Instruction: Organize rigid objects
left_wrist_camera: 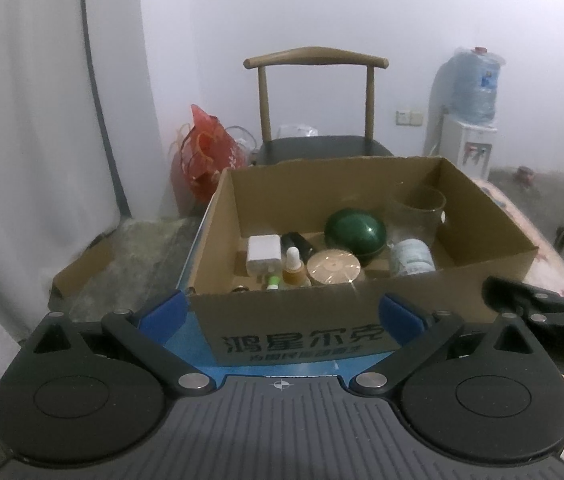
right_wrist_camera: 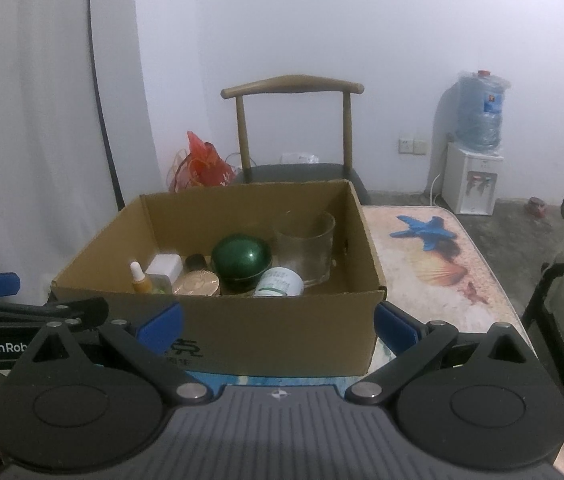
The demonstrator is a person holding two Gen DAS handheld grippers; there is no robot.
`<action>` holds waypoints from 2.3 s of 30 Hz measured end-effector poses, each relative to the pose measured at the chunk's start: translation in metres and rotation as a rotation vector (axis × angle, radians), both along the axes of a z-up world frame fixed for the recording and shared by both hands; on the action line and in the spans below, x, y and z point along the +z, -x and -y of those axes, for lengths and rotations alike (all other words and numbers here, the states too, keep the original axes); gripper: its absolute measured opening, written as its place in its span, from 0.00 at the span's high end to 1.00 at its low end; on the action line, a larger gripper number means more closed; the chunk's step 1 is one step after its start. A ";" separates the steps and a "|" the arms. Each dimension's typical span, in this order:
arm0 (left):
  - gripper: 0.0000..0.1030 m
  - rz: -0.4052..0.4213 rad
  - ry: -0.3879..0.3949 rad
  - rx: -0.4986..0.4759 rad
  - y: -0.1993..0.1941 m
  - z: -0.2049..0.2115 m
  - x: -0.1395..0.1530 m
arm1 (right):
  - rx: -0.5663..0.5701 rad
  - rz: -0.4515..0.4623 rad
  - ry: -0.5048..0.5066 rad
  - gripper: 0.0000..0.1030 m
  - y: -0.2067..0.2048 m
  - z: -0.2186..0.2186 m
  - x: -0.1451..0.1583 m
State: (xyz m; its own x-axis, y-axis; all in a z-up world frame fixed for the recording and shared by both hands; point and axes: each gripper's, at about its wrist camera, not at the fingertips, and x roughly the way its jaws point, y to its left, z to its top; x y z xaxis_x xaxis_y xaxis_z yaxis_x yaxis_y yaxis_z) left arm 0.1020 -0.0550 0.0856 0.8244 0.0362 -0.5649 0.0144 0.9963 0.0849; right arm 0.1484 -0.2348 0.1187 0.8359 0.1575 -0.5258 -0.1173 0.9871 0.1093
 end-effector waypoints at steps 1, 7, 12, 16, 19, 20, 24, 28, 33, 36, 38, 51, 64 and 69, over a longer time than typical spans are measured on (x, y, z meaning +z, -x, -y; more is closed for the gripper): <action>0.00 -0.002 0.000 0.001 -0.001 0.000 0.000 | 0.000 -0.002 0.001 0.00 -0.001 0.000 0.000; 0.00 -0.002 0.010 0.004 -0.001 -0.001 -0.001 | 0.001 -0.001 0.007 0.00 -0.002 -0.001 0.000; 0.00 0.003 0.008 0.008 0.001 0.000 -0.002 | 0.002 0.000 0.011 0.00 -0.002 -0.002 0.000; 0.00 0.001 0.010 0.009 0.001 0.000 -0.002 | 0.002 -0.002 0.010 0.00 -0.002 -0.002 0.000; 0.00 0.002 0.011 0.009 0.001 -0.001 -0.002 | 0.002 -0.001 0.010 0.00 -0.002 -0.002 0.001; 0.00 0.001 0.011 0.010 0.001 -0.001 -0.002 | 0.002 -0.001 0.011 0.00 -0.002 -0.002 0.001; 0.00 -0.002 0.011 0.011 0.000 -0.001 -0.002 | 0.002 -0.004 0.010 0.00 -0.002 -0.003 0.001; 0.00 -0.007 0.017 0.012 -0.001 -0.001 -0.002 | 0.001 -0.007 0.008 0.00 -0.003 -0.003 0.000; 0.00 -0.007 0.017 0.013 -0.001 -0.001 -0.002 | 0.002 -0.007 0.008 0.00 -0.004 -0.003 0.000; 0.00 -0.007 0.016 0.013 -0.002 -0.001 -0.002 | 0.001 -0.008 0.008 0.00 -0.004 -0.003 0.000; 0.00 -0.008 0.016 0.015 -0.002 -0.001 -0.002 | 0.001 -0.010 0.006 0.00 -0.004 -0.003 -0.001; 0.00 -0.008 0.017 0.014 -0.002 -0.002 -0.002 | 0.001 -0.012 0.004 0.00 -0.004 -0.003 -0.001; 0.00 -0.004 0.017 0.022 -0.002 0.000 -0.003 | 0.003 -0.010 0.004 0.00 -0.005 -0.004 0.000; 0.00 -0.004 0.017 0.022 -0.002 0.000 -0.003 | 0.003 -0.010 0.004 0.00 -0.005 -0.004 0.000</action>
